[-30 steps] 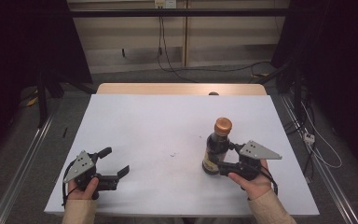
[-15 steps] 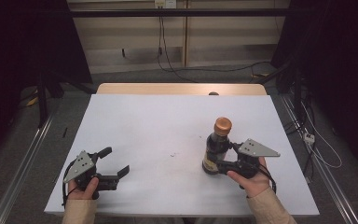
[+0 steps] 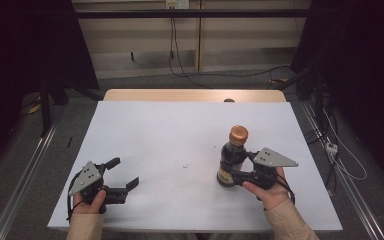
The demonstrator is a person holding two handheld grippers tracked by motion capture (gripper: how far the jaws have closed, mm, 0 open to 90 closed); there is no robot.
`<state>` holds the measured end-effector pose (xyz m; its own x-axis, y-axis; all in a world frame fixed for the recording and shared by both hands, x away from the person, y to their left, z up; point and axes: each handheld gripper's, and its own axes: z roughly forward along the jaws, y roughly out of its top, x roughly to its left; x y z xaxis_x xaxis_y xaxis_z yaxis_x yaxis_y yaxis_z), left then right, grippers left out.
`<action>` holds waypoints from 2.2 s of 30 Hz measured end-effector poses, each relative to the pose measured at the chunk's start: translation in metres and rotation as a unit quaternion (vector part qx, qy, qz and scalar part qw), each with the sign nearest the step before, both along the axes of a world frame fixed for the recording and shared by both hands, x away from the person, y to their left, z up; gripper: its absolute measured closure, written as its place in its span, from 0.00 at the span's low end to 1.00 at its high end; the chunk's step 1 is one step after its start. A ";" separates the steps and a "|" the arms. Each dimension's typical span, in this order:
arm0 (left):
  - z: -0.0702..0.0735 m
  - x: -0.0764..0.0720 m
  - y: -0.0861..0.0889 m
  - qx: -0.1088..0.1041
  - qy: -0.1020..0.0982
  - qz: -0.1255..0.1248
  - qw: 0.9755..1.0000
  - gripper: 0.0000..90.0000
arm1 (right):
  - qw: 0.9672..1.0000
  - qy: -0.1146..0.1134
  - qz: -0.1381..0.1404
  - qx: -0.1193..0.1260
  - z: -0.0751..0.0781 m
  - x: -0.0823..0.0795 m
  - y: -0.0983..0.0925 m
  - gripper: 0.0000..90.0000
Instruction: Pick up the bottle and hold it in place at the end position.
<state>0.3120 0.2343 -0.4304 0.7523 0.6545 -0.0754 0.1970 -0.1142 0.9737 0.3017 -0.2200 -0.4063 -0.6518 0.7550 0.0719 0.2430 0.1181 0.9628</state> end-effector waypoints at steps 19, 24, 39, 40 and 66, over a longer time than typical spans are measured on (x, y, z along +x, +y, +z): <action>0.000 0.000 0.001 -0.003 -0.001 0.000 1.000 0.04 | 1.000 -0.012 0.014 -0.011 0.002 0.005 0.003 0.34; 0.000 0.000 0.000 -0.001 -0.002 -0.002 1.000 0.04 | 1.000 -0.017 0.016 -0.014 0.002 0.006 0.005 0.34; 0.000 0.000 0.000 -0.004 -0.001 -0.001 1.000 0.04 | 0.999 -0.031 0.009 -0.007 0.009 0.013 0.010 0.34; 0.000 0.000 0.000 -0.004 -0.001 -0.002 1.000 0.04 | 0.999 -0.032 0.010 -0.005 0.010 0.014 0.011 0.34; 0.000 0.000 0.000 -0.005 -0.001 -0.005 1.000 0.04 | 0.999 -0.033 0.007 -0.004 0.014 0.045 0.035 0.34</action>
<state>0.3121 0.2343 -0.4305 0.7591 0.6458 -0.0814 0.1948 -0.1060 0.9751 0.3471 -0.1854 -0.3919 -0.6658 0.7458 0.0228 0.1769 0.1282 0.9758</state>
